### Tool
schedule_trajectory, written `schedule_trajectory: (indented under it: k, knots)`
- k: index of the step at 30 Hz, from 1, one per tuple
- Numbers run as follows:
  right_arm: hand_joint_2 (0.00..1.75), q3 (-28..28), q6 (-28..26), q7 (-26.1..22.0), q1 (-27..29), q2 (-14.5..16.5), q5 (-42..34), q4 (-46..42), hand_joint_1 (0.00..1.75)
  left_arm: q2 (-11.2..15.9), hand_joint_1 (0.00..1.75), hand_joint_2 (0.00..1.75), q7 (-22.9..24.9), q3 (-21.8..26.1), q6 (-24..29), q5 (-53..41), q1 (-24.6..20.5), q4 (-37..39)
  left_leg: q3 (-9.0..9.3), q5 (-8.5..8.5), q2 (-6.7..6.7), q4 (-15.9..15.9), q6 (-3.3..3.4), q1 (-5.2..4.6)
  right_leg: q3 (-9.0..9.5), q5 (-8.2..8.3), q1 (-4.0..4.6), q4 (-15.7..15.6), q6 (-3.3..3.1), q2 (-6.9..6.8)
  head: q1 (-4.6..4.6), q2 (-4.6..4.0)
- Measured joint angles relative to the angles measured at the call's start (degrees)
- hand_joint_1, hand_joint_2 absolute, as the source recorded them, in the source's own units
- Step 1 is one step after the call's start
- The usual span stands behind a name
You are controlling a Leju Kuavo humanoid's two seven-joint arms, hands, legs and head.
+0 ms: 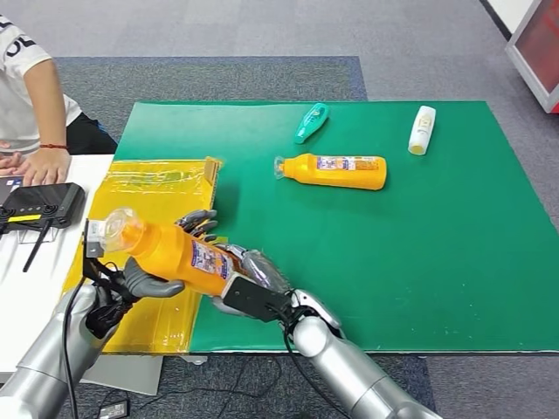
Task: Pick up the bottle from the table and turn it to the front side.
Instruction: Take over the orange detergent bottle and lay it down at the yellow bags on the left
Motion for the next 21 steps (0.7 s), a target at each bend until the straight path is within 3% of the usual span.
schedule_trajectory:
  k: [21]
  knots:
    - [1.75,0.0,0.4,1.2,-1.1,0.3,0.1,5.1,1.75,0.5,0.0,1.75,0.0,0.1,2.7,-2.0,-0.2,-1.1,0.0,0.01,0.01,0.0,-0.02,0.0,-0.02,0.02,0.0,0.0,-0.02,0.01,0.01,-0.01]
